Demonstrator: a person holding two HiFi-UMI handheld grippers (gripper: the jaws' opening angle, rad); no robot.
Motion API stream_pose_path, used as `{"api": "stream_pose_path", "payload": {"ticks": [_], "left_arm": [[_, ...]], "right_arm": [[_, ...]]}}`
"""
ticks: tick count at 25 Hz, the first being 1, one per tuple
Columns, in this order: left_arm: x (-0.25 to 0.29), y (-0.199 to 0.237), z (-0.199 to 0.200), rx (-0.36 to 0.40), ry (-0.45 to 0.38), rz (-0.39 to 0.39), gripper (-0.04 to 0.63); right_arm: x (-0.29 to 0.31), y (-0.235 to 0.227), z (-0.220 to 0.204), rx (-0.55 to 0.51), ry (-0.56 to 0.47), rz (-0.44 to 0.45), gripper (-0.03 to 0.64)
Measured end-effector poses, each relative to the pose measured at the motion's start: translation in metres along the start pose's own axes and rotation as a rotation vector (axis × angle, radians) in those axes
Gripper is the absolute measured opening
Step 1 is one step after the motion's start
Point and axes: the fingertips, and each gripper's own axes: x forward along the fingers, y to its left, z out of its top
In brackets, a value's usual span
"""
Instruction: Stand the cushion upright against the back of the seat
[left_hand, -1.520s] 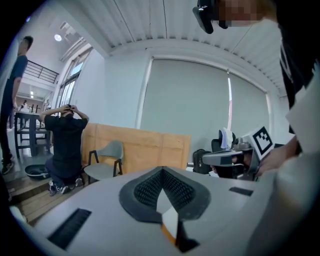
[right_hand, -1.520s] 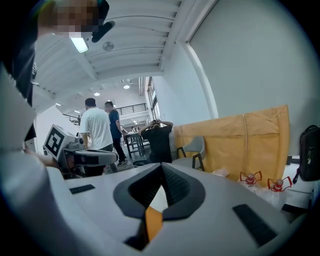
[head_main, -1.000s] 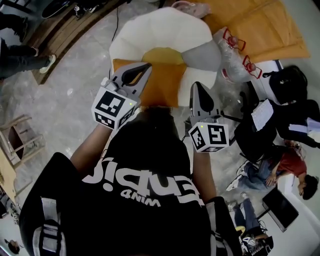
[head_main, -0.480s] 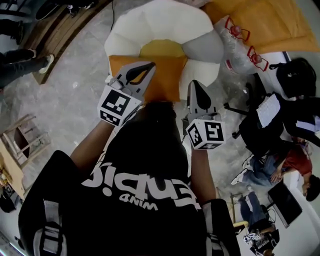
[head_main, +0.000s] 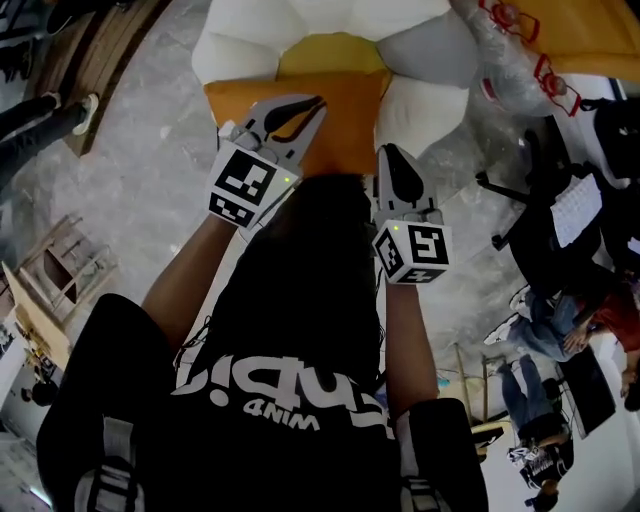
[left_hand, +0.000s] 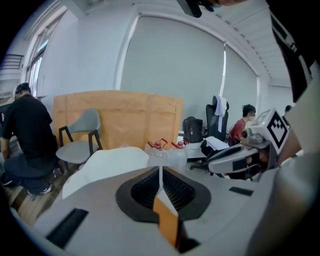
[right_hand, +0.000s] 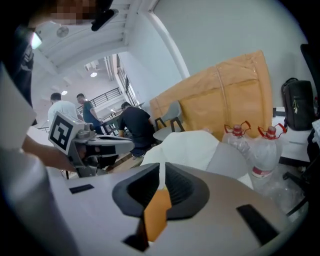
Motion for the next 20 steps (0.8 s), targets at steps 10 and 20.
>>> {"api": "stream_pose_path", "payload": {"ticks": [10, 20], "left_arm": [[0.080, 0.017, -0.121, 0.021, 0.171, -0.084, 0.112], [0.159, 0.024, -0.243, 0.142, 0.345, -0.150, 0.135]], "right_arm": [[0.073, -0.036, -0.139, 0.103, 0.184, -0.007, 0.169], [0.120, -0.076, -0.301, 0.245, 0.364, -0.099, 0.186]]}}
